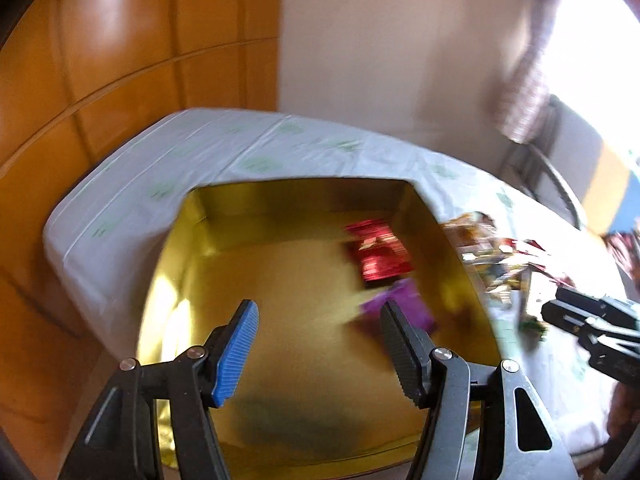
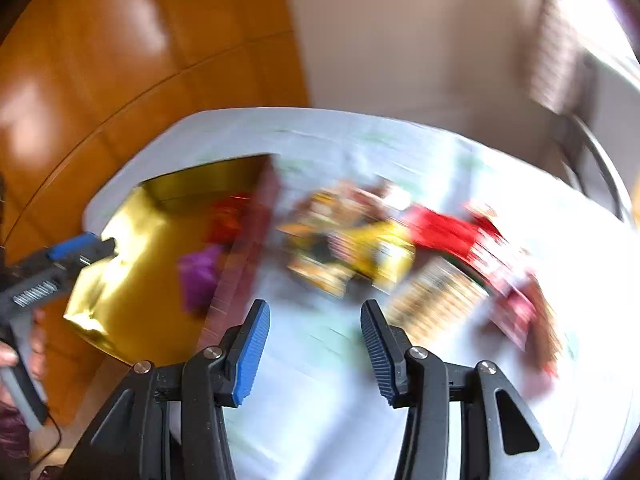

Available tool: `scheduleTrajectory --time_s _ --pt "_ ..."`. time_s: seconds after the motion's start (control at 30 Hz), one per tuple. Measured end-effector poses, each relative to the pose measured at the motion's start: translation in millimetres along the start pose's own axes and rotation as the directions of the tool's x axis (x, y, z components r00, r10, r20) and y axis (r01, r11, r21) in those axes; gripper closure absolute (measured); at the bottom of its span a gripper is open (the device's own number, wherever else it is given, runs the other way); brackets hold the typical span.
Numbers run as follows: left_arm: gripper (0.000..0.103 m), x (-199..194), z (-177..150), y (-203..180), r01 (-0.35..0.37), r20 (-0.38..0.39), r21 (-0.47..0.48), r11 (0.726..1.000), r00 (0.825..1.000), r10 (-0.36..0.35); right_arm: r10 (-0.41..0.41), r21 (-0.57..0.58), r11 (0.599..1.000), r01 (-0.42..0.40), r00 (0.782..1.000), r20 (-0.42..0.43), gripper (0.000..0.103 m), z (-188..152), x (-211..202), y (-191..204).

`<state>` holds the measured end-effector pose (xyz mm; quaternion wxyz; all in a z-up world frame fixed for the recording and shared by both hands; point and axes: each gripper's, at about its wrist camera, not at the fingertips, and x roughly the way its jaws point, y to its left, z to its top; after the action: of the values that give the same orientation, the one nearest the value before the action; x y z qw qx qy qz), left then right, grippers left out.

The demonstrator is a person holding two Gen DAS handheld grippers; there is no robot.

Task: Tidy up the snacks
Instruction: 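Grasp the pink patterned candy packet with the left gripper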

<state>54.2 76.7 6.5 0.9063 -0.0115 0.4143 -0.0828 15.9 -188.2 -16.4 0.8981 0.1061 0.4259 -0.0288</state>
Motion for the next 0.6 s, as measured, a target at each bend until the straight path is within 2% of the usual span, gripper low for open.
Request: scheduleTrajectory --time_s 0.13,0.23,0.33,0.5,0.6 --pt "0.039 -1 19 -34 0.096 -0.003 0.064 0.993 0.995 -0.096 -0.051 0.098 0.994 0.052 0.999 -0.006 0.055 -20 -11 -42" --pt "0.039 5 37 -68 0.182 -0.041 0.114 0.977 0.983 -0.179 -0.066 0.153 0.986 0.065 0.998 -0.004 0.054 -31 -17 -62" --pt "0.044 17 51 -104 0.222 -0.071 0.181 0.958 0.975 -0.212 -0.079 0.179 0.981 0.079 0.997 -0.006 0.054 -40 -18 -72" --pt "0.054 45 69 -155 0.236 -0.117 0.307 0.922 0.971 -0.210 -0.082 0.211 0.974 0.083 0.997 -0.011 0.054 -54 -22 -87" --pt "0.054 72 77 -187 0.232 -0.161 0.372 0.899 0.970 -0.184 -0.080 0.221 0.972 0.083 0.997 -0.023 0.054 -59 -21 -92"
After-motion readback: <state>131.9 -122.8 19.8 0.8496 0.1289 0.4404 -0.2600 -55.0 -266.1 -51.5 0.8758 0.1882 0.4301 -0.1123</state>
